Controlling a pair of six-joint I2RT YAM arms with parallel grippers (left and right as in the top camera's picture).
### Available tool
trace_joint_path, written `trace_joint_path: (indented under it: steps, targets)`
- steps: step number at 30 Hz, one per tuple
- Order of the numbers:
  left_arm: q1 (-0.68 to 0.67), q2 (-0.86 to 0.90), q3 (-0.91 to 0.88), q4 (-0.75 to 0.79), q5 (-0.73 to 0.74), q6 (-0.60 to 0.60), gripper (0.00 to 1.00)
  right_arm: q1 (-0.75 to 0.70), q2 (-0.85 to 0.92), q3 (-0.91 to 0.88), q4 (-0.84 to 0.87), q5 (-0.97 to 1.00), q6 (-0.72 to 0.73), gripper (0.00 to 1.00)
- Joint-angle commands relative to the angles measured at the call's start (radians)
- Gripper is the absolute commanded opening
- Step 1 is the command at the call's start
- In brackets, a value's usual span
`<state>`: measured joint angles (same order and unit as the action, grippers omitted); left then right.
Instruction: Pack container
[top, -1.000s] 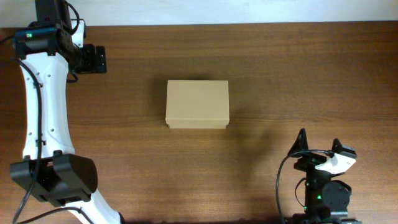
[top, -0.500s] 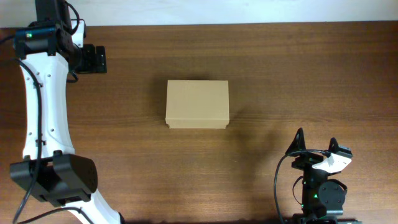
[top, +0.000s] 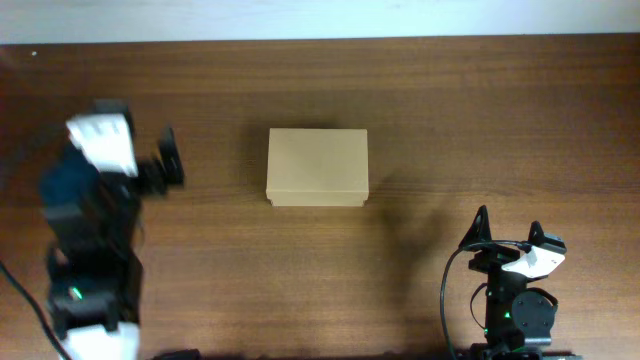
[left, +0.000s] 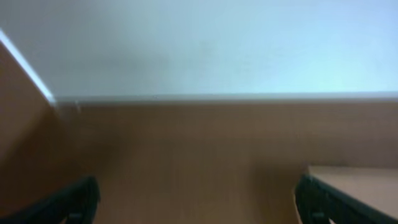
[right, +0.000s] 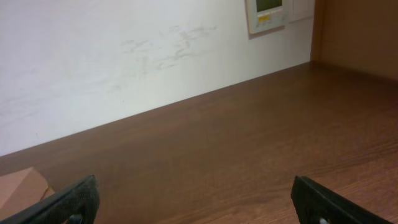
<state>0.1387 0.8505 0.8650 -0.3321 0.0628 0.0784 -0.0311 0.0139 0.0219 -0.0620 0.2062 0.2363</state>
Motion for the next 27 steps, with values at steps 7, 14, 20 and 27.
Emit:
trace_joint_path:
  steps: [7, 14, 20, 27]
  targets:
    - [-0.016, -0.641, -0.666, 0.052, 0.028, 0.000, 1.00, -0.002, -0.006, -0.016, 0.003, 0.012, 0.005, 0.99]
    - [-0.064, -0.845, -0.774, 0.040, 0.027, 0.001, 1.00, -0.002, -0.006, -0.016, 0.003, 0.012, 0.005, 0.99]
    - [-0.064, -0.846, -0.776, 0.048, 0.027, 0.001, 1.00, -0.002, -0.006, -0.016, 0.003, 0.012, 0.005, 0.99]
    - [-0.064, -0.845, -0.776, 0.048, 0.027, 0.001, 1.00, -0.002, -0.006, -0.016, 0.003, 0.012, 0.005, 0.99]
